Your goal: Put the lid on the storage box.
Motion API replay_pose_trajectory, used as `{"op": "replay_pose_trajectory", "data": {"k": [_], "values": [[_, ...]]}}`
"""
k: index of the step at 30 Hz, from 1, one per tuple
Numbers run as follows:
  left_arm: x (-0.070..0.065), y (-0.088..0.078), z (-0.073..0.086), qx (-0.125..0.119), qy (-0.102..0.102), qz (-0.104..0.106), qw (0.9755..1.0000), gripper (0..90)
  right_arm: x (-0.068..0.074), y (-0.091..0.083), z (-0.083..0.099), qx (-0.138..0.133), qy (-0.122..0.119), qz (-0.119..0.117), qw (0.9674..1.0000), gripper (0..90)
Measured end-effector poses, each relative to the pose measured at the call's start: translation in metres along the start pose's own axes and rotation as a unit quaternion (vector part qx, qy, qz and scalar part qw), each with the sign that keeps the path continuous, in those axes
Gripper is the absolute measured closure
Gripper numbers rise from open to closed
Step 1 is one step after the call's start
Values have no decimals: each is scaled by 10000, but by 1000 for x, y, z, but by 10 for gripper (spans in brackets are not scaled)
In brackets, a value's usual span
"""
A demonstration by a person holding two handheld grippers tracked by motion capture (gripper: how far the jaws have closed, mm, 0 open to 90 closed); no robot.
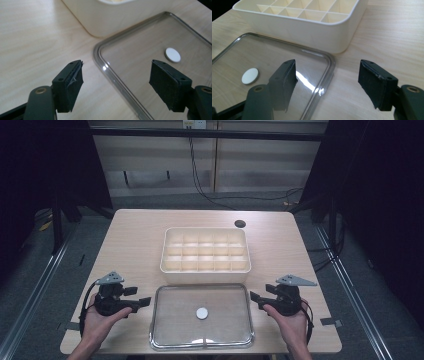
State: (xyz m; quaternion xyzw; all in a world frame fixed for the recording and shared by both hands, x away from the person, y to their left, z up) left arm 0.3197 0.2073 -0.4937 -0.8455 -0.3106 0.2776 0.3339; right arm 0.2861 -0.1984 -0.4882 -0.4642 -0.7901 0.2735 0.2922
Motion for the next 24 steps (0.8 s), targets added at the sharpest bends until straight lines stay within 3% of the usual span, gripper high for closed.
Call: {"op": "replay_pose_trajectory", "data": {"k": [3, 6, 7, 12, 13, 15, 19, 24], "values": [[2, 2, -2, -60, -69, 8, 10000, 285, 5, 9, -9, 92, -107, -249, 9996, 332], [5, 10, 5, 22, -34, -1, 10000, 294, 4, 18, -9, 239, -108, -329, 9991, 339], [5, 13, 9, 93, -56, 86, 9999, 284, 4, 22, -8, 321, -134, -322, 9989, 339], [6, 17, 16, 225, 22, 81, 9997, 279, 2, 39, 4, 446, -139, -179, 9988, 353], [4, 18, 17, 195, 76, 88, 9997, 311, 0, 42, 8, 504, -112, -171, 9985, 361], [1, 19, 19, 184, 81, 115, 9997, 358, -1, 44, 12, 529, -52, -200, 9984, 367], [-5, 29, 25, 395, 118, 150, 9990, 355, -3, 46, 18, 566, -23, -153, 9983, 384], [-3, 33, 24, 423, 113, 120, 9990, 370, -4, 49, 21, 700, 15, -114, 9975, 385]]}}
Point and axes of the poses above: each handheld gripper's, and its own axes: y roughly forward along the jaws, z roughly out of its underside, x roughly to its left, the point moved 7 cm from there along y, roughly forward along the jaws, and after that the axes turned 9 degrees about x, right-handed, at the moved point
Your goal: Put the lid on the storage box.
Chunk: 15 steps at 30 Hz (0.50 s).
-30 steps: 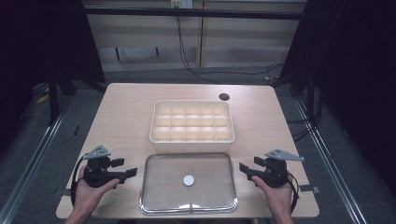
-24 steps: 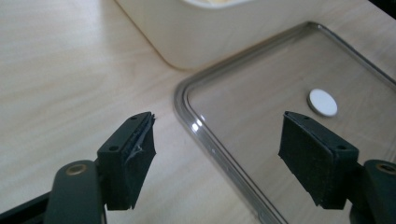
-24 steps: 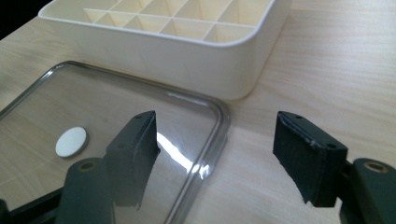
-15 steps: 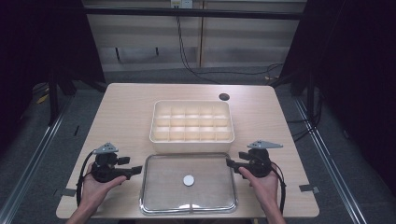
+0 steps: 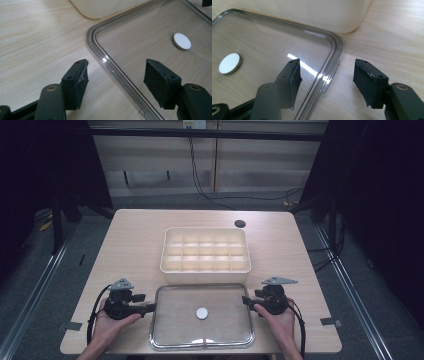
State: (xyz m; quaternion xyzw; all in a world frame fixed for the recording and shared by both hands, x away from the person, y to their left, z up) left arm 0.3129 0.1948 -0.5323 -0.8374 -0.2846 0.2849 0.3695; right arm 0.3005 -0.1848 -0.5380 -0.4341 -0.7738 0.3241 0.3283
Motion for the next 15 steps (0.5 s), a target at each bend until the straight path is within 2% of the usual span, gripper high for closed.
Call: {"op": "replay_pose_trajectory", "data": {"k": [5, 6, 7, 8, 9, 15], "values": [[-2, 7, 1, 125, 54, 41, 9999, 420, -1, 3, 0, 14, 35, -75, 10000, 392], [-2, 8, 1, 164, 93, 32, 9998, 426, -1, 3, 0, 15, 13, -68, 10000, 396], [-4, 10, 2, 210, 203, 7, 9996, 471, 0, 4, 1, 73, -2, -61, 10000, 412], [-4, 10, 2, 210, 203, 7, 9996, 474, 0, 4, 1, 73, -2, -61, 10000, 412], [-6, 10, 3, 219, 202, 28, 9996, 477, 0, 6, 2, 105, -42, 24, 9999, 421], [-11, 14, 4, 312, 285, 24, 9991, 520, 4, 9, 3, 191, -96, 73, 9997, 464]]}}
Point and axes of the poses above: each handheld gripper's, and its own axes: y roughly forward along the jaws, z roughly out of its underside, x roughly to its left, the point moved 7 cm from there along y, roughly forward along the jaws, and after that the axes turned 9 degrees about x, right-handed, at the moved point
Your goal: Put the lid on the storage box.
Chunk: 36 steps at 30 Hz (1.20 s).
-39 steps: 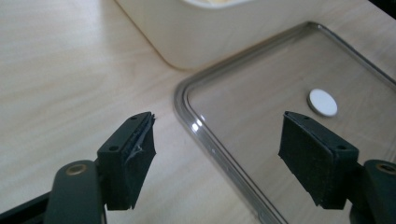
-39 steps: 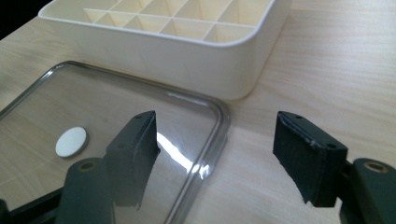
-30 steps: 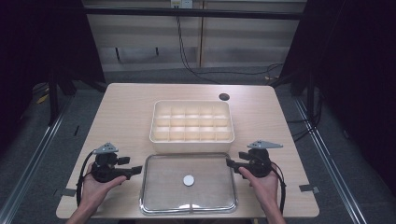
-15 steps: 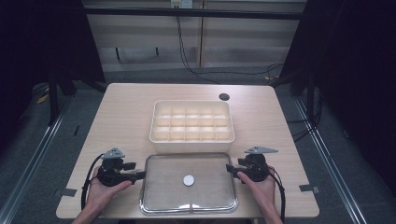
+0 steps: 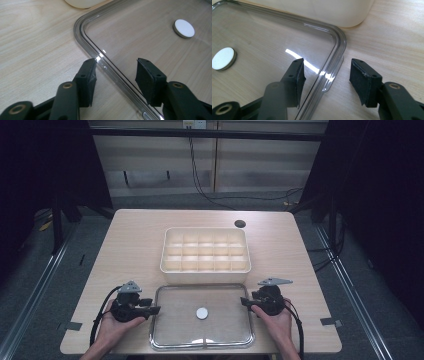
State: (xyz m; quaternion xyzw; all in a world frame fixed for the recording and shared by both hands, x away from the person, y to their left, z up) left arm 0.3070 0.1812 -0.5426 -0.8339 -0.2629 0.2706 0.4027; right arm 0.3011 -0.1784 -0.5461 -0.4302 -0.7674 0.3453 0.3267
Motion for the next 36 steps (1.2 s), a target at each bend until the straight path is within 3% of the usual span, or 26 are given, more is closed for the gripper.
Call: {"op": "replay_pose_trajectory", "data": {"k": [3, 6, 10, 12, 13, 14, 15, 16, 17, 18, 19, 20, 21, 24, 25, 27, 28, 29, 31, 32, 33, 35, 36], "values": [[-2, 2, 0, 21, 59, 20, 10000, 535, 1, 2, 0, 33, -23, 7, 10000, 472], [-4, 3, 0, 43, 100, 43, 9999, 543, 5, 3, -1, 1, 112, -159, 9998, 470], [-5, 3, 0, 49, 158, -33, 9999, 544, 5, 4, -1, -34, 197, -209, 9996, 464], [-5, 3, 0, 50, 166, -51, 9998, 544, 3, 3, 0, -103, 556, -412, 9975, 466], [-5, 3, 1, 46, 172, -44, 9998, 544, 3, 3, 0, -103, 556, -412, 9975, 466], [-5, 3, 1, 45, 173, -41, 9998, 541, 1, 2, 0, -169, 783, -596, 9950, 467], [-5, 3, 1, 24, 153, -25, 9999, 541, 1, 2, 0, -169, 783, -596, 9950, 467], [-5, 3, 0, 22, 149, -2, 9999, 532, -1, 1, 1, -200, 985, -780, 9919, 481], [-5, 4, 0, 7, 129, 16, 9999, 532, -1, 1, 1, -200, 985, -780, 9919, 481], [-5, 3, 0, 12, 127, 17, 9999, 533, -3, 0, 3, -253, 1206, -987, 9875, 491], [-5, 3, 0, 12, 127, 17, 9999, 533, -3, 0, 3, -253, 1206, -987, 9875, 491], [-5, 3, 0, 17, 136, -9, 9999, 533, -5, -1, 4, -304, 1401, -1202, 9823, 498], [-5, 3, 0, 17, 136, -9, 9999, 533, -5, -1, 4, -304, 1401, -1202, 9823, 498], [-5, 3, 0, 7, 120, 7, 9999, 533, -7, -4, 5, -389, 1608, -1420, 9759, 513], [-5, 3, 0, 7, 120, 7, 9999, 533, -7, -4, 5, -389, 1608, -1420, 9759, 513], [-5, 3, 0, 5, 107, 4, 9999, 533, -7, -5, 6, -418, 1686, -1508, 9732, 516], [-5, 3, 0, 3, 112, -1, 9999, 532, -8, -6, 6, -482, 1754, -1615, 9700, 522], [-5, 3, 1, 9, 131, -13, 9999, 532, -8, -6, 6, -482, 1754, -1615, 9700, 522], [-5, 3, 0, 3, 102, 0, 9999, 533, -8, -9, 4, -632, 1851, -1737, 9652, 541], [-4, 3, 0, 6, 102, 24, 9999, 542, -7, -11, 2, -716, 1874, -1936, 9604, 613], [-4, 3, 0, 6, 102, 24, 9999, 545, -2, -10, 1, -728, 1868, -2157, 9556, 616], [-5, 4, -1, -12, 106, -5, 9999, 546, 1, -9, 0, -734, 1822, -2167, 9563, 625], [-5, 4, 0, 19, 116, -19, 9999, 547, 4, -9, -1, -735, 1777, -2006, 9606, 602]]}}
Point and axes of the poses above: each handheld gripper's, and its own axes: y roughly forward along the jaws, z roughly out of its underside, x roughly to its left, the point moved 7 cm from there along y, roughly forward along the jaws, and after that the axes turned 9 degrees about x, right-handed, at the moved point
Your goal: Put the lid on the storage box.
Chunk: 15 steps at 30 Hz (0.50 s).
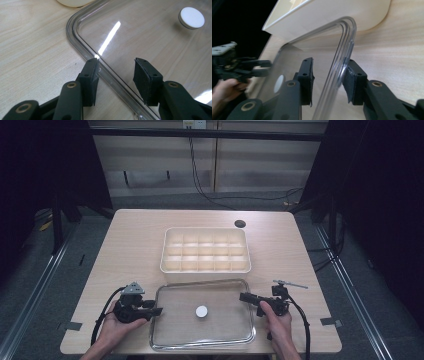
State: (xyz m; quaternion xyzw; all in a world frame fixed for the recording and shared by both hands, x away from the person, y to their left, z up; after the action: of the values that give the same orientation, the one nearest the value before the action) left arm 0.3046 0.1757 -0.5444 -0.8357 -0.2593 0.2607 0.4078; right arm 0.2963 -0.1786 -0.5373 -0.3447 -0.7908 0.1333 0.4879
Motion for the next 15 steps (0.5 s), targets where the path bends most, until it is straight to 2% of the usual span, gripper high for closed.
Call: {"op": "replay_pose_trajectory", "data": {"k": [1, 4, 6, 9, 10, 14, 15], "values": [[0, 0, 0, -6, -3, 22, 10000, 545, 2, 1, -1, 38, -99, 125, 9999, 593], [1, 0, 0, -28, -14, 57, 10000, 542, 3, 0, -2, 74, -176, 57, 9998, 618], [1, 0, 0, -19, -15, 54, 10000, 538, 3, 2, 1, 199, -247, 28, 9995, 616], [2, 0, 0, -17, -32, 39, 10000, 529, 3, 2, 2, 283, -268, -29, 9992, 612], [3, -1, 0, -35, -51, 13, 10000, 529, 2, 4, 3, 403, -257, -138, 9988, 598], [4, -1, 0, -39, -71, 16, 10000, 527, 2, 6, 4, 454, -203, -238, 9985, 577], [5, -1, 0, -41, -77, 9, 10000, 527, 1, 6, 5, 472, -199, -236, 9984, 613]]}}
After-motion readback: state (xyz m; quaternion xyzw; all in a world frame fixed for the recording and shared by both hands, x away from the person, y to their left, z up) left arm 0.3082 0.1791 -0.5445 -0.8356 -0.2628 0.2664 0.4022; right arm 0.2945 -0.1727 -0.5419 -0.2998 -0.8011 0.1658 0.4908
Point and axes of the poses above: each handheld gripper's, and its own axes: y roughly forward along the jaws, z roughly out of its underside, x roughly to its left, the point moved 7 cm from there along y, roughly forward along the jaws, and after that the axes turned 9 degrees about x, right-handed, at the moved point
